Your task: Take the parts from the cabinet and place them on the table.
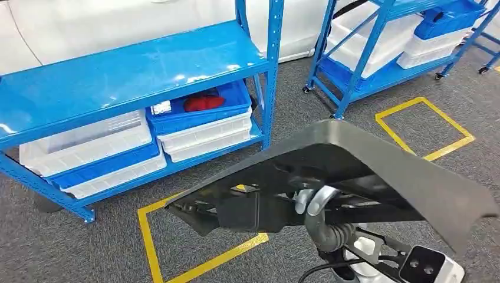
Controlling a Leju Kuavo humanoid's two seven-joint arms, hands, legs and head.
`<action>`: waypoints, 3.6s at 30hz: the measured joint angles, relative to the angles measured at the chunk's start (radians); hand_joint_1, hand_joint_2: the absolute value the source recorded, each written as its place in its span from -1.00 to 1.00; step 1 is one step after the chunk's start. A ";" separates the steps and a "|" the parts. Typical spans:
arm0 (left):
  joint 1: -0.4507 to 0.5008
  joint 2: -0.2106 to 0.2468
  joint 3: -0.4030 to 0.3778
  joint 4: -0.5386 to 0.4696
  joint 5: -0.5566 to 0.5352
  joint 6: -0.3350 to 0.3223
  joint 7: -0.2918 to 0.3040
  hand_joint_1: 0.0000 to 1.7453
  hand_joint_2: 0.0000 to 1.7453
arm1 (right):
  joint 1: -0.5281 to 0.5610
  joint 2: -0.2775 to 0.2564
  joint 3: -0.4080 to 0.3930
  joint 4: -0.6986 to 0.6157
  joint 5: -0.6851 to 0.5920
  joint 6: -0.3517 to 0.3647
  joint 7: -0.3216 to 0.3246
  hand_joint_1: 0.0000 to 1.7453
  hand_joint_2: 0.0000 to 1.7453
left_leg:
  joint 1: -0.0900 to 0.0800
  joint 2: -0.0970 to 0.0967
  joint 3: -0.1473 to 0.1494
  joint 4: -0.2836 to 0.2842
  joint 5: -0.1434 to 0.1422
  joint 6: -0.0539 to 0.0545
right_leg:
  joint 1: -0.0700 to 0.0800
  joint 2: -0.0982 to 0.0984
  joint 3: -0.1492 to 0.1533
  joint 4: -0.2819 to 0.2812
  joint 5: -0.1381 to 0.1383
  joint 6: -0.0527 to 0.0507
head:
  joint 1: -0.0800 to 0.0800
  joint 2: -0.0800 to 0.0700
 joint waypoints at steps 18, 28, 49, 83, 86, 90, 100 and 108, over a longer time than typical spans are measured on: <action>-0.013 -0.026 -0.001 0.000 0.000 0.019 0.014 -1.00 1.00 | 0.047 -0.004 -0.030 -0.040 0.002 0.016 0.000 1.00 1.00 | -0.013 0.198 0.014 -0.012 0.004 -0.002 | 0.015 -0.142 0.018 -0.011 -0.020 -0.003 | 0.000 0.000; -0.008 -0.029 -0.001 0.000 0.001 0.019 0.014 -1.00 1.00 | 0.050 -0.004 -0.032 -0.047 0.002 0.015 0.000 1.00 1.00 | -0.002 0.066 -0.029 0.086 -0.012 -0.006 | 0.011 -0.021 0.016 -0.010 -0.007 -0.023 | 0.000 0.000; -0.025 -0.003 -0.010 0.000 0.000 -0.062 -0.060 -1.00 1.00 | 0.104 0.024 -0.107 -0.121 0.012 0.097 0.000 1.00 1.00 | -0.009 0.200 0.028 -0.012 -0.012 -0.011 | 0.005 -0.128 0.001 0.000 -0.018 -0.003 | 0.000 0.000; -0.016 0.079 -0.055 -0.005 0.000 -0.038 0.056 -1.00 1.00 | 0.156 0.126 -0.296 -0.130 0.114 0.031 0.000 1.00 1.00 | -0.004 0.096 -0.022 0.124 -0.112 -0.017 | 0.003 -0.097 0.012 -0.013 -0.019 -0.025 | 0.000 0.000; -0.009 0.077 -0.055 -0.005 0.000 -0.037 0.056 -1.00 1.00 | 0.167 0.126 -0.298 -0.131 0.114 0.031 0.000 1.00 1.00 | -0.004 0.087 -0.124 0.319 -0.166 -0.019 | 0.008 -0.052 0.012 -0.010 -0.019 -0.028 | 0.000 0.000; -0.010 0.077 -0.056 -0.005 0.000 -0.038 0.056 -1.00 1.00 | 0.169 0.126 -0.299 -0.138 0.114 0.031 0.000 1.00 1.00 | -0.001 0.038 -0.016 0.045 0.004 -0.007 | 0.008 0.000 0.017 -0.006 -0.021 -0.024 | 0.000 0.000; -0.011 0.077 -0.057 -0.005 0.000 -0.038 0.057 -1.00 1.00 | 0.177 0.126 -0.305 -0.150 0.116 0.029 0.000 1.00 1.00 | -0.013 0.104 0.005 -0.021 0.010 0.040 | 0.004 -0.094 -0.128 0.265 -0.159 0.024 | 0.000 0.000; -0.016 0.074 -0.057 -0.005 0.000 -0.037 0.053 -1.00 1.00 | 0.173 0.126 -0.308 -0.151 0.138 0.009 0.000 1.00 1.00 | -0.022 0.188 0.016 -0.012 -0.007 0.015 | 0.011 -0.165 0.022 -0.009 -0.036 0.010 | 0.000 0.000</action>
